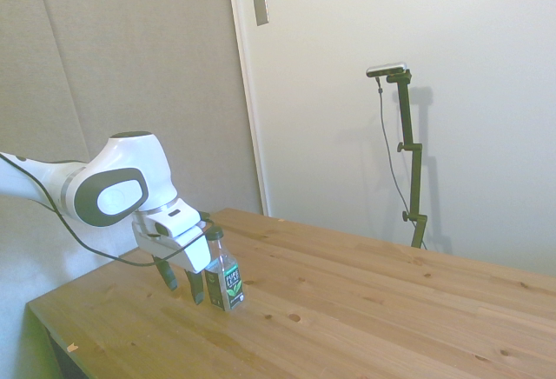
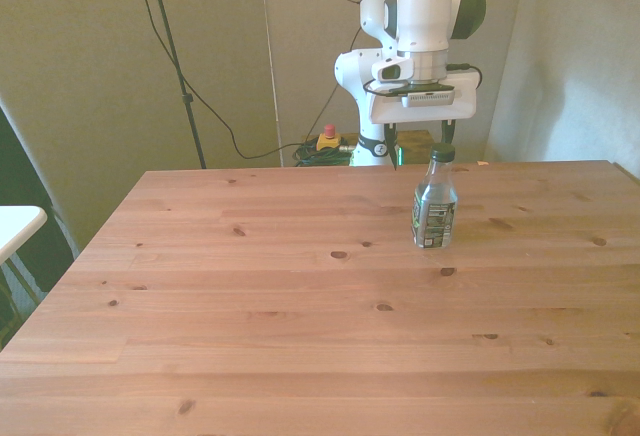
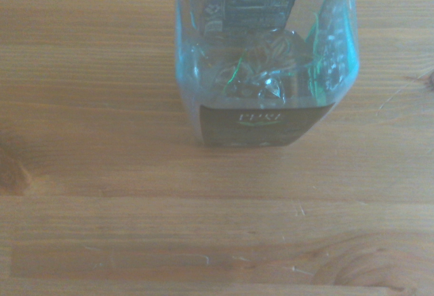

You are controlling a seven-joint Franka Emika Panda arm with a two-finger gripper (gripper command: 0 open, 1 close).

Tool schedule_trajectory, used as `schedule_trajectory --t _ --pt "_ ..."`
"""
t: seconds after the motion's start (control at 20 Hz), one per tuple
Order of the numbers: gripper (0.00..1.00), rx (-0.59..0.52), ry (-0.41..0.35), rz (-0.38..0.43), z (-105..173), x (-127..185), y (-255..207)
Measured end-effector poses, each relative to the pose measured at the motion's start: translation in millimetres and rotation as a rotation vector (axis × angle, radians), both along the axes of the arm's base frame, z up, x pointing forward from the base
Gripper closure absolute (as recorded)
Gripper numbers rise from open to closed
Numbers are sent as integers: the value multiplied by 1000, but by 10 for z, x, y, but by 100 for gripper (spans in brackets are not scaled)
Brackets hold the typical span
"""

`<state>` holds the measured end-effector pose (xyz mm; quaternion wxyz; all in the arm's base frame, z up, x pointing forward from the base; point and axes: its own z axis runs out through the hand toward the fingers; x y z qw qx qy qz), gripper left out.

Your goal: Knock down the bottle

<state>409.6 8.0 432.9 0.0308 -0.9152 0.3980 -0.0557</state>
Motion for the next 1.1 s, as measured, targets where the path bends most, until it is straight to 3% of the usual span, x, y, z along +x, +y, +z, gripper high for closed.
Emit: schedule_trajectory --t 0.05,0.1,0.45,1.1 --pt "0 0 1 0 -5 3 0" --pt "100 -1 1 1 -4 3 2" --pt "100 -13 -30 33 139 64 184" --pt "100 -30 -97 -15 592 210 285"
